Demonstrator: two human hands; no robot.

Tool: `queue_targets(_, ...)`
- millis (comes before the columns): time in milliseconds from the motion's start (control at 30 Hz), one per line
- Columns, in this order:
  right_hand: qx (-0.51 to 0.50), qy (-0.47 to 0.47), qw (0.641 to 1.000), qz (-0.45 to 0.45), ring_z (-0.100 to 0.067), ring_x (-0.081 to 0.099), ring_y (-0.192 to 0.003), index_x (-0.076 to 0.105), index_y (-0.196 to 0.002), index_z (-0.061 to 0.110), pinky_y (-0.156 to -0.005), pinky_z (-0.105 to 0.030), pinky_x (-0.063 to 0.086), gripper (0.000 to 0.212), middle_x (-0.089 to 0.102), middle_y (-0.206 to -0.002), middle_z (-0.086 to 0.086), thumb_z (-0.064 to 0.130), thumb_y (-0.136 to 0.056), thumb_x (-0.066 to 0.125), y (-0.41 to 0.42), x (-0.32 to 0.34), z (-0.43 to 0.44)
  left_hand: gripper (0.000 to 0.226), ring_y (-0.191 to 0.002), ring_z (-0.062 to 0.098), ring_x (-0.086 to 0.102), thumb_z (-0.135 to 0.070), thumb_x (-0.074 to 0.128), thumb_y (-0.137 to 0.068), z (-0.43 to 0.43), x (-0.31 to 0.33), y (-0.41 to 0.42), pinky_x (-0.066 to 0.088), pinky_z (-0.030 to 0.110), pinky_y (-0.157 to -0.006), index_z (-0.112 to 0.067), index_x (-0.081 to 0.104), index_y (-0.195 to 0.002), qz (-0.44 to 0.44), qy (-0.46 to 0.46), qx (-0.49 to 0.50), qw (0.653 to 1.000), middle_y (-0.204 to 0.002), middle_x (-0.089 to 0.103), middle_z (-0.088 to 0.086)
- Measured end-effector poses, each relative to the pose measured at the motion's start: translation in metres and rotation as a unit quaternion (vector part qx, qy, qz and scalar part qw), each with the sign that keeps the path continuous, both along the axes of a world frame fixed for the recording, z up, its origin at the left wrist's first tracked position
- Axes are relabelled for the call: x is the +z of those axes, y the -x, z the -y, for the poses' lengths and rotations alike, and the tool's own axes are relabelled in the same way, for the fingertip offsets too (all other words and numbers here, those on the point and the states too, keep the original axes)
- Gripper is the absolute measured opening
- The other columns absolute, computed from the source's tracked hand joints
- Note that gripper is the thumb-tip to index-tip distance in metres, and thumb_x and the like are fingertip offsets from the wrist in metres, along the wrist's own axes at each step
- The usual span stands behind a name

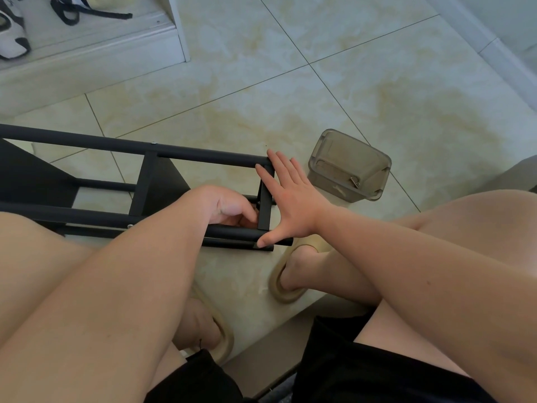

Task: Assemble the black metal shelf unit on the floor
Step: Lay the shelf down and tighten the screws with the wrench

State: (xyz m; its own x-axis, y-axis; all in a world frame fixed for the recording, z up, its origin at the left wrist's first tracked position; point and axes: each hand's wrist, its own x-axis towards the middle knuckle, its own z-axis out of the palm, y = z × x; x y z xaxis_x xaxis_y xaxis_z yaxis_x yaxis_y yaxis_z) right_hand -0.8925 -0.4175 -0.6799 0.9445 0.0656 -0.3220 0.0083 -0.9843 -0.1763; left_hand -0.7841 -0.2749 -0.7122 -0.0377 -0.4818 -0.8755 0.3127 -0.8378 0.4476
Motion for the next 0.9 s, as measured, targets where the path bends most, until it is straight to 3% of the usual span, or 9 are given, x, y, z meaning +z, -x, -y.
queue_targets(200,-0.001,-0.004,1.000,0.002,-0.032,-0.024,-0.152,-0.006,-0.162,0.012,-0.119,-0.039,-0.024,0.151,-0.024,-0.165,-0.019,0.096,-0.055,0.061,0.0000,-0.0011,0.0004,0.044,-0.122,0.042,0.056,0.011,0.043,-0.092,0.0030,-0.0018,0.0024,0.038,0.051,-0.113,0.007,0.054,-0.134,0.008,0.012,0.013,1.000,-0.135,0.055,0.031)
queue_targets(400,-0.002,-0.004,1.000,-0.003,-0.031,-0.025,-0.152,-0.006,-0.162,0.012,-0.119,-0.039,-0.024,0.152,-0.025,-0.164,-0.019,0.097,-0.054,0.058,-0.0009,-0.0016,0.0011,0.044,-0.112,0.036,0.058,0.015,0.041,-0.091,0.0030,-0.0023,0.0028,0.044,0.047,-0.107,0.008,0.054,-0.132,-0.002,0.031,0.029,0.999,-0.125,0.059,0.027)
queue_targets(533,-0.002,-0.001,1.000,-0.004,-0.031,-0.026,-0.152,-0.007,-0.162,0.013,-0.118,-0.039,-0.025,0.152,-0.025,-0.164,-0.018,0.098,-0.054,0.057,-0.0018,-0.0018,0.0015,0.039,-0.108,0.034,0.060,0.013,0.043,-0.091,0.0021,-0.0020,0.0021,0.049,0.040,-0.098,0.003,0.059,-0.125,-0.004,0.031,0.039,0.999,-0.116,0.063,0.021)
queue_targets(700,-0.003,-0.003,1.000,-0.004,-0.031,-0.026,-0.152,-0.007,-0.162,0.013,-0.118,-0.039,-0.025,0.152,-0.025,-0.164,-0.019,0.097,-0.053,0.058,-0.0024,-0.0013,0.0021,0.023,-0.084,0.024,0.066,-0.006,0.058,-0.092,0.0019,0.0003,-0.0018,0.052,0.033,-0.083,-0.003,0.071,-0.111,0.032,-0.010,-0.007,0.999,-0.090,0.072,0.010)
queue_targets(900,-0.004,-0.002,1.000,-0.005,-0.031,-0.026,-0.152,-0.007,-0.162,0.013,-0.119,-0.040,-0.024,0.152,-0.026,-0.164,-0.018,0.098,-0.053,0.057,-0.0026,-0.0022,0.0019,0.021,-0.075,0.024,0.064,0.002,0.058,-0.087,0.0032,0.0022,-0.0014,0.051,0.033,-0.077,0.001,0.070,-0.104,0.075,-0.009,0.012,0.997,-0.076,0.069,0.010)
